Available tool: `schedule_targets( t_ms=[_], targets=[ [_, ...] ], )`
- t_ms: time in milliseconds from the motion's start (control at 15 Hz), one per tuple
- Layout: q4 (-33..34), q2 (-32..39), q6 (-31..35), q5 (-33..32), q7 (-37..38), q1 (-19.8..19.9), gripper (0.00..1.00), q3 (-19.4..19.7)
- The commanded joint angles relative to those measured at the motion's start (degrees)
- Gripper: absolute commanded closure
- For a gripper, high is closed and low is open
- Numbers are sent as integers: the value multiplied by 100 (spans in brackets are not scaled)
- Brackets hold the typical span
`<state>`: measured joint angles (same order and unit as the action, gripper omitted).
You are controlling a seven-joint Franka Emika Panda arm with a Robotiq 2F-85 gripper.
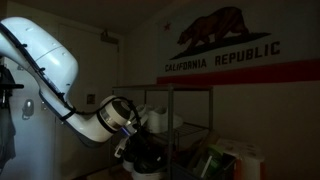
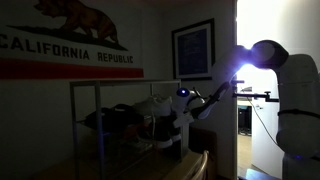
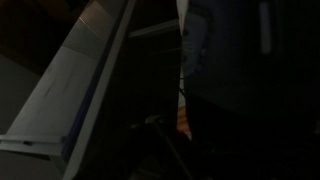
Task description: Move the black sneaker on the top shelf of the shoe rack to the bottom shelf
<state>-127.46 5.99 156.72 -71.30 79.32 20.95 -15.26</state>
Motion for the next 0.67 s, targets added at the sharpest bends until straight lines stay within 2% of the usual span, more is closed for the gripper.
schedule_targets(
  t_ms=[0,133,333,600],
  targets=[
    [125,30,-148,162,-82,-35,14,-37],
    [60,-68,-146,349,-191,-29,1,-50],
    [-49,-256,-149,708,-395,-28,0,-70],
    [-202,-626,-327,1515,-1095,-44,0,-108]
  ],
)
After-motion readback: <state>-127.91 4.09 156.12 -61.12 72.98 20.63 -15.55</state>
